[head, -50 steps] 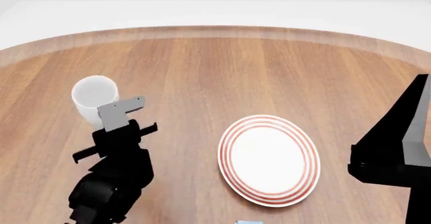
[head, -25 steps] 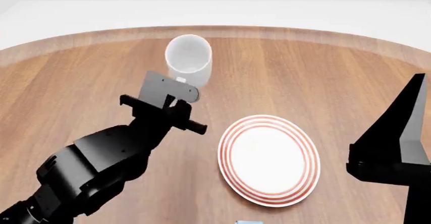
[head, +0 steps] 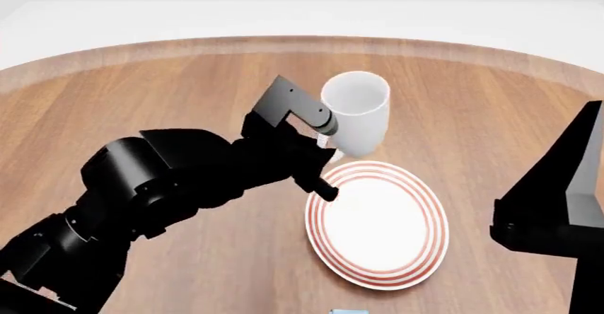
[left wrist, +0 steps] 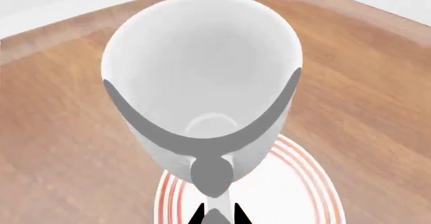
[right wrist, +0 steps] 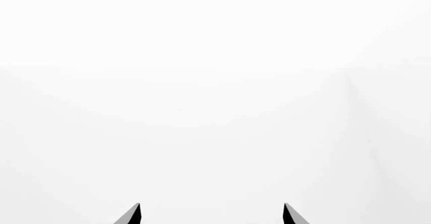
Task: Pick up the white mug and put it on the plate, and put the chocolate pudding to the right of the plate.
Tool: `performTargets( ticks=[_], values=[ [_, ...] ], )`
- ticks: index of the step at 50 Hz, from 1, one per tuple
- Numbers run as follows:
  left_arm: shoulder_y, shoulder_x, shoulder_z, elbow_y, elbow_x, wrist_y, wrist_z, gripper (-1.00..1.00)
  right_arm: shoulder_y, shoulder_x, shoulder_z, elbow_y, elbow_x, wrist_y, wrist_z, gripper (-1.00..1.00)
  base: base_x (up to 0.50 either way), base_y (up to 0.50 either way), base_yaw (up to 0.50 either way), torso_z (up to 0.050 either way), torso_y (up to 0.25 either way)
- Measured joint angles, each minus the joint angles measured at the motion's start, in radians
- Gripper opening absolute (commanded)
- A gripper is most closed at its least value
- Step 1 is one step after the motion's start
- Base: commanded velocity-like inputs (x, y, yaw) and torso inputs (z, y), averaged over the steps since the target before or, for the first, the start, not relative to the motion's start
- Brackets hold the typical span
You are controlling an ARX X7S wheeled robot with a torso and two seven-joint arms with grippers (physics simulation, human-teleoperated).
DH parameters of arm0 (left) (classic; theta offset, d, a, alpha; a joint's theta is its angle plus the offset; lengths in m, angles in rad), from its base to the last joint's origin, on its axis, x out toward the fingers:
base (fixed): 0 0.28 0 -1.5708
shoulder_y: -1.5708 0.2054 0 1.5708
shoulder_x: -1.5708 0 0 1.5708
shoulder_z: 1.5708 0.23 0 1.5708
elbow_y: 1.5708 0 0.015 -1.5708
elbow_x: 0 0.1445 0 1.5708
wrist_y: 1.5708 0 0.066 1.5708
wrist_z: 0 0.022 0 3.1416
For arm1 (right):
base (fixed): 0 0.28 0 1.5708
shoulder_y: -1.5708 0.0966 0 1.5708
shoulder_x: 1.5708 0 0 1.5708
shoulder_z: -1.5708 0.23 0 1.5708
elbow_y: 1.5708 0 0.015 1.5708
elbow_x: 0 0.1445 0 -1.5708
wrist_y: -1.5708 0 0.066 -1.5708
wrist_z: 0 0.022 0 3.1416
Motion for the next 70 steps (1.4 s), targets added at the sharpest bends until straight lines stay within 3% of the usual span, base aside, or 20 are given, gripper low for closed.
performTargets(
  ticks=[20, 40, 48, 62, 70],
  values=[
    [-0.026, 0.136, 0.079, -0.164, -0.034, -0.037, 0.133, -1.00, 0.001, 0.008, 0.005, 0.004, 0.012, -0.003, 0.008, 1.00, 0.00, 0.00, 0.00, 0.000, 0.000],
    [-0.064, 0.274, 0.171, -0.498, 0.035, 0.039, 0.220, -1.00, -0.002, 0.017, 0.014, 0.004, 0.025, -0.004, 0.016, 1.00, 0.00, 0.00, 0.00, 0.000, 0.000],
    [-0.087, 0.303, 0.279, -0.584, -0.029, 0.099, 0.221, -1.00, -0.002, 0.019, 0.017, 0.006, 0.031, -0.006, 0.019, 1.00, 0.00, 0.00, 0.00, 0.000, 0.000],
    [-0.156, 0.322, 0.590, -0.691, -0.297, 0.274, 0.183, -1.00, 0.000, 0.025, 0.021, 0.012, 0.041, -0.010, 0.023, 1.00, 0.00, 0.00, 0.00, 0.000, 0.000],
    [-0.172, 0.325, 0.695, -0.715, -0.382, 0.333, 0.161, -1.00, -0.002, 0.027, 0.024, 0.014, 0.046, -0.012, 0.024, 1.00, 0.00, 0.00, 0.00, 0.000, 0.002]
  ],
)
